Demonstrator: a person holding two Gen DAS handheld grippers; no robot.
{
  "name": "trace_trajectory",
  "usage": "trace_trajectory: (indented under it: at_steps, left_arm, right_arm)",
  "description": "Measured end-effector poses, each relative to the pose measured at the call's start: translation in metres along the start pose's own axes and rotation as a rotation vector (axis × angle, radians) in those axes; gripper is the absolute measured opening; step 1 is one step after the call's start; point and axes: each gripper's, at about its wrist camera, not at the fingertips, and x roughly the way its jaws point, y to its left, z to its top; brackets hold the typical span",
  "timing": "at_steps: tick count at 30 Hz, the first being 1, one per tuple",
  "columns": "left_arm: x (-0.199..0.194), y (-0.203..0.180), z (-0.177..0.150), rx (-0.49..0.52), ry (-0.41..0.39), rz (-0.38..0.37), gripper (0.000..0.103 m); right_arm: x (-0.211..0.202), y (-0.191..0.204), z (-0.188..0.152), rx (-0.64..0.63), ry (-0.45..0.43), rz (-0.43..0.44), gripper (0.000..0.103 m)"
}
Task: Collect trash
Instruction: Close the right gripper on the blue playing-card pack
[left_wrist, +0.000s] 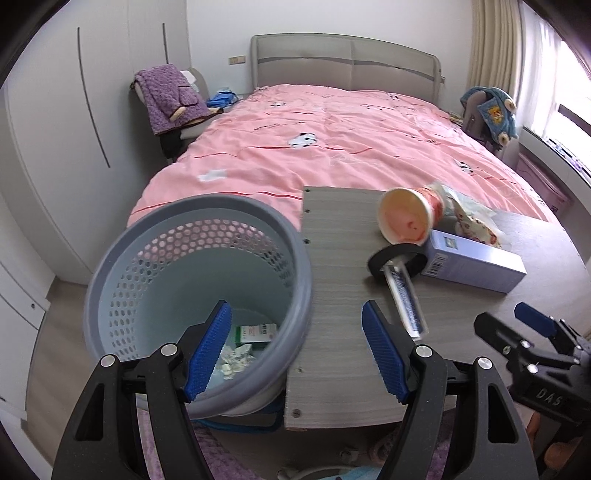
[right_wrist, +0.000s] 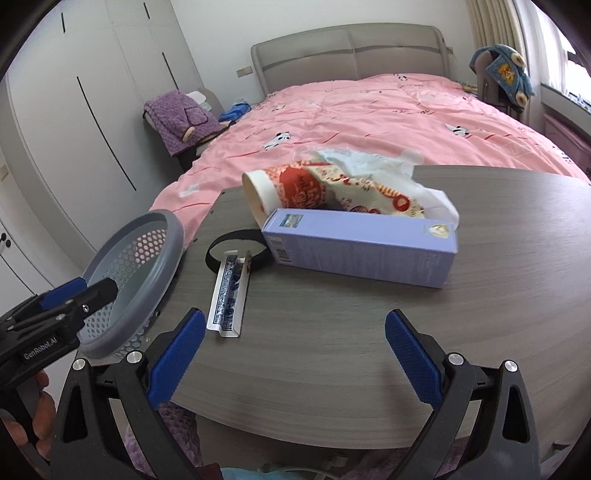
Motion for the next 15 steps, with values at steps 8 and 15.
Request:
trace_trajectory:
  at_steps: [8,15]
  left_arm:
    - [0.002,0.026,0.004,-0.042,-0.017,0.044,0.07]
    - [0.008,0.042,0.002,-0.072,-0.011,0.03,0.07]
  right_arm:
    - [0.036,0.036,0.006,-0.073,0.044,0.007,0.09]
    - [0.06,0.059,0.005,-0.129,0.085,-0.05,0.076]
